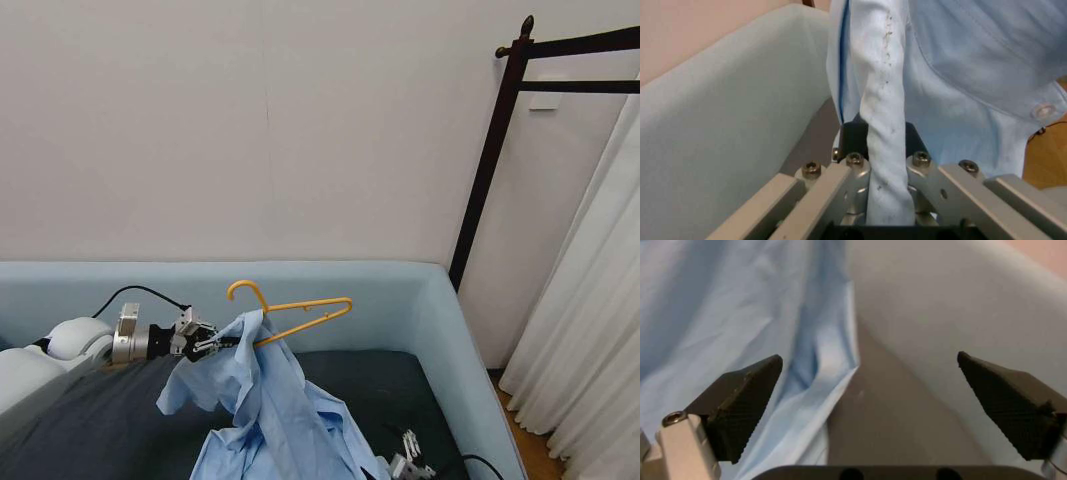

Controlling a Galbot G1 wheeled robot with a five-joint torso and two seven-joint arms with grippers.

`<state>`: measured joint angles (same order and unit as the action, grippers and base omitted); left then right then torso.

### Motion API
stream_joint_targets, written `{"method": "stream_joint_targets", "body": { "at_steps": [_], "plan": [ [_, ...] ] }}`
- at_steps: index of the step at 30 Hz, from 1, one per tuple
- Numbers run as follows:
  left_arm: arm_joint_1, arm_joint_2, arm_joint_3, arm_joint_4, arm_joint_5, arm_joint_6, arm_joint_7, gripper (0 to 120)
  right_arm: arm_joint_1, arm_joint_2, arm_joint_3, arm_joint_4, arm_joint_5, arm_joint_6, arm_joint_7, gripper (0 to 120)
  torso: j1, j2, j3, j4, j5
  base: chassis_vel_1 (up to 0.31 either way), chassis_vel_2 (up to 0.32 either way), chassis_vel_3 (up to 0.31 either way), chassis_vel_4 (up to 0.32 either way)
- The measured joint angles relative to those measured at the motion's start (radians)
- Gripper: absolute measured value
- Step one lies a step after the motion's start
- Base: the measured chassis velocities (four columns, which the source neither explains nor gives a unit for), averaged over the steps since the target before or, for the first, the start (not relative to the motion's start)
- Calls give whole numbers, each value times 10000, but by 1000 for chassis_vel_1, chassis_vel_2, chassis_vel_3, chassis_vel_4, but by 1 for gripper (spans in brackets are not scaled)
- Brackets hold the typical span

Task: Pick up the clothes from the sofa and hang them on the clothes hanger.

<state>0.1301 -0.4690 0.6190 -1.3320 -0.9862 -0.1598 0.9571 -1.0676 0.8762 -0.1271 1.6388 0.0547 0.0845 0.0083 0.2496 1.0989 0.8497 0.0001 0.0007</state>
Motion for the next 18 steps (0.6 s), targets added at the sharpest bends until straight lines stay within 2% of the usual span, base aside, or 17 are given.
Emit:
{"method": "stream_joint_targets", "body": {
  "at_steps": [5, 9, 18],
  "plan": [
    [0, 29, 16, -92, -48, 25, -2, 1, 833, 462, -557, -647, 4, -327, 194, 100, 1, -1, 1, 0, -4, 0, 0, 0, 0],
    [-19, -52, 60, -145, -65, 68, -24, 1, 1557, 1057, -1326, -1708, -883, -502, 431, 100, 1, 0, 1, -3, -3, 0, 0, 0, 0],
    [-87, -197, 181, -176, -95, 142, -57, 1, 2150, 2010, -1761, -3039, -1895, -717, 885, 100, 1, 0, 1, -4, -2, 0, 0, 0, 0]
  ]
}}
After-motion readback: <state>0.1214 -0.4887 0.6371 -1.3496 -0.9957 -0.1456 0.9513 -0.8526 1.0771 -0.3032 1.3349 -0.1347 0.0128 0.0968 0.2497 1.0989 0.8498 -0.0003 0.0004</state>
